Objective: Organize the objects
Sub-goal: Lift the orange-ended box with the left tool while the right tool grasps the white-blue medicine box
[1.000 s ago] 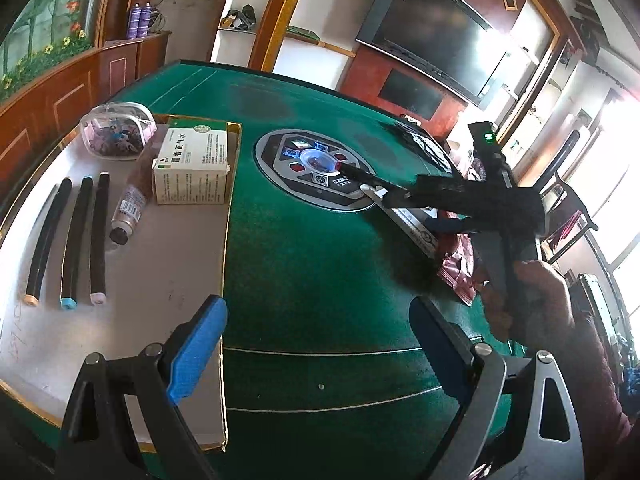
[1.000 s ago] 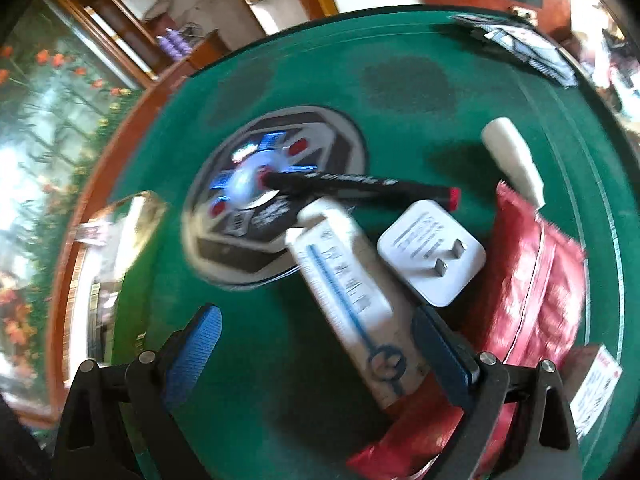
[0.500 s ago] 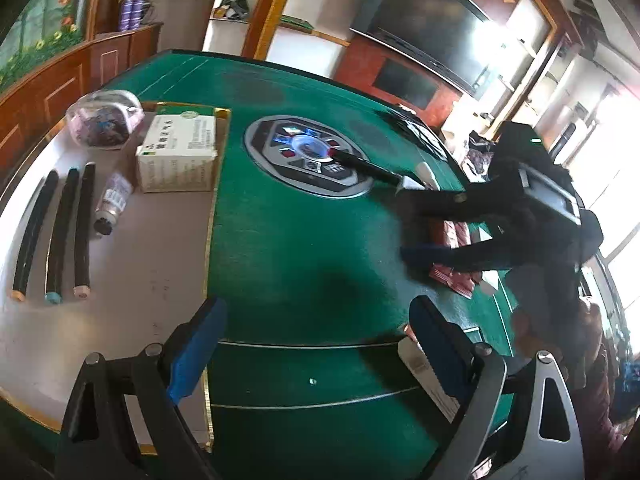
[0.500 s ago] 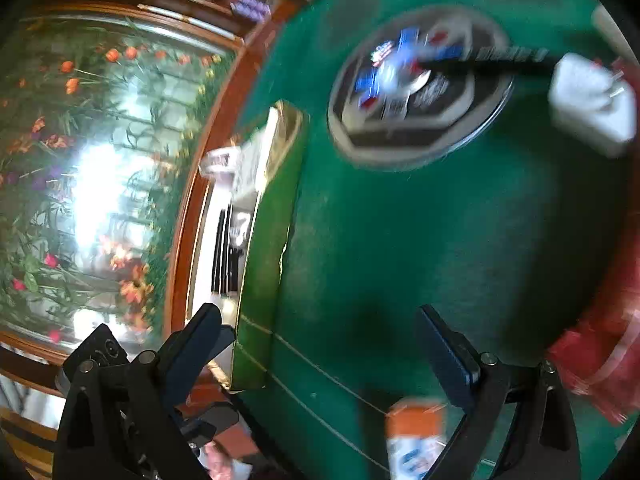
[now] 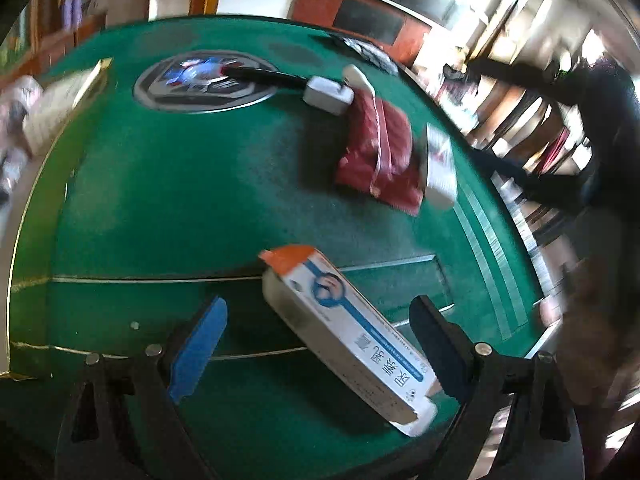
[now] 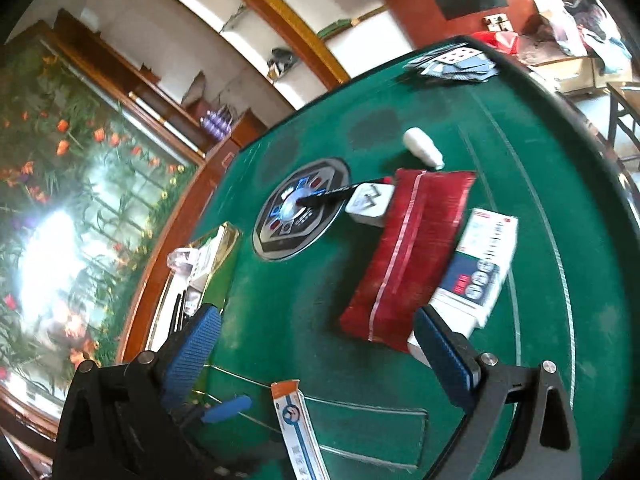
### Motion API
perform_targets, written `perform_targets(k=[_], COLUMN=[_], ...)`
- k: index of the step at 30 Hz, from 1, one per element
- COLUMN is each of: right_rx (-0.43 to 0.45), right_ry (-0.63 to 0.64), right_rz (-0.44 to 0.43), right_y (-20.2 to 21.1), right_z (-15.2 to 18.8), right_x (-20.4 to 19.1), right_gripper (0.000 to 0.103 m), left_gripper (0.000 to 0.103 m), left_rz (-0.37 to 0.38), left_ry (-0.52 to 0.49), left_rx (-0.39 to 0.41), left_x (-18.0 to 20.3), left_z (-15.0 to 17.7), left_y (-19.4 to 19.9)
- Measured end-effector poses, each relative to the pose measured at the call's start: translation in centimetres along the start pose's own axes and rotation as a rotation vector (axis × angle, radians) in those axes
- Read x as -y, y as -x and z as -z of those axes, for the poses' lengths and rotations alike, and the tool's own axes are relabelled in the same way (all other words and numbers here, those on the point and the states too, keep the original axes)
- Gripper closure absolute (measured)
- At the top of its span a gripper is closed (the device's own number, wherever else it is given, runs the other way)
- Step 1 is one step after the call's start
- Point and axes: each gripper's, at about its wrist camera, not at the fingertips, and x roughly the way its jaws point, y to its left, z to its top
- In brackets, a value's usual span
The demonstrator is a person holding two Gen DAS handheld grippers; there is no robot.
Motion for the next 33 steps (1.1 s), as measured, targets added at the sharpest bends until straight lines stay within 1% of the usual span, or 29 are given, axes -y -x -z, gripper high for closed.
perform_targets(k=[1,3,6,8,10,11,12,13,14,15,16,17,19,22,23,26,27,28,29,30,32,33], right_rx=[0.007,0.017,0.025,0.030,0.034,0.036,0.037,0.038,0.038,0.036,0.035,0.032,0.025,0.017,0.018,0.017,0.016,0.013,0.009,0.004,-0.009,-0.017], right_ry=[0.003,0.014,0.036,0.045,0.042,0.036,0.027,0.016,0.003,-0.011,-0.021,-0.037,-0.056,-0.035,-0.026,0.002,0.008,0.010,0.005,0.000,-0.011,-0.015], right_rz=[0.001,0.001,0.007,0.018,0.036,0.041,0.045,0.050,0.065,0.083,0.093,0.109,0.161,0.241,0.253,0.271,0.282,0.294,0.304,0.311,0.336,0.354], right_y=[0.4,1.1,2.0,2.2,2.4,2.5,2.6,2.7,2.7,2.7,2.7,2.6,2.2,1.5,1.3,0.6,0.3,0.0,-0.2,-0.4,-0.9,-1.1], right_z=[0.1,0.4,0.9,1.1,1.0,1.0,0.9,0.8,0.6,0.4,0.3,0.1,0.0,-0.2,-0.2,-0.4,-0.5,-0.6,-0.7,-0.8,-1.0,-1.0], right_x=[0.1,0.2,0.4,0.8,1.6,2.0,2.5,3.1,3.8,4.5,5.1,5.6,6.4,6.4,6.3,5.5,5.4,5.3,5.3,5.4,5.6,5.7], right_gripper=[0.004,0.004,0.004,0.004,0.004,0.004,0.004,0.004,0.004,0.004,0.004,0.004,0.004,0.004,0.004,0.004,0.004,0.004,0.004,0.004,0.004,0.004], left_gripper=[0.011,0.009,0.009,0.009,0.011,0.015,0.023,0.027,0.033,0.043,0.048,0.050,0.049,0.047,0.043,0.042,0.047,0.054,0.058,0.066,0.076,0.077], left_rz=[-0.041,-0.069,-0.121,-0.132,-0.132,-0.137,-0.149,-0.162,-0.152,-0.151,-0.182,-0.204,-0.196,-0.200,-0.192,-0.129,-0.112,-0.096,-0.099,-0.104,-0.112,-0.083], left_ry=[-0.043,-0.092,-0.171,-0.209,-0.236,-0.235,-0.229,-0.214,-0.201,-0.199,-0.211,-0.222,-0.191,-0.168,-0.170,-0.218,-0.248,-0.292,-0.325,-0.380,-0.419,-0.403], left_rx=[-0.009,-0.031,-0.024,-0.025,-0.029,-0.030,-0.030,-0.030,-0.032,-0.027,-0.027,-0.026,-0.026,-0.026,-0.024,-0.011,-0.010,-0.006,0.006,0.029,0.053,0.043], left_x=[1.1,2.1,3.0,3.1,2.3,1.7,1.0,0.0,-0.8,-1.4,-1.8,-2.2,-3.2,-3.2,-2.9,-0.9,0.0,1.1,1.9,3.1,3.9,3.8], left_z=[0.2,0.6,1.1,1.2,1.0,0.8,0.4,-0.1,-0.5,-0.9,-1.2,-1.4,-1.8,-2.0,-1.9,-1.1,-0.9,-0.7,-0.5,-0.5,-0.7,-1.1], left_y=[-0.5,-1.3,-1.6,-1.7,-1.6,-1.6,-1.5,-1.3,-1.3,-0.9,-0.9,-1.1,-0.9,-0.8,-0.9,-1.0,-1.2,-1.3,-1.3,-1.4,-1.4,-1.4])
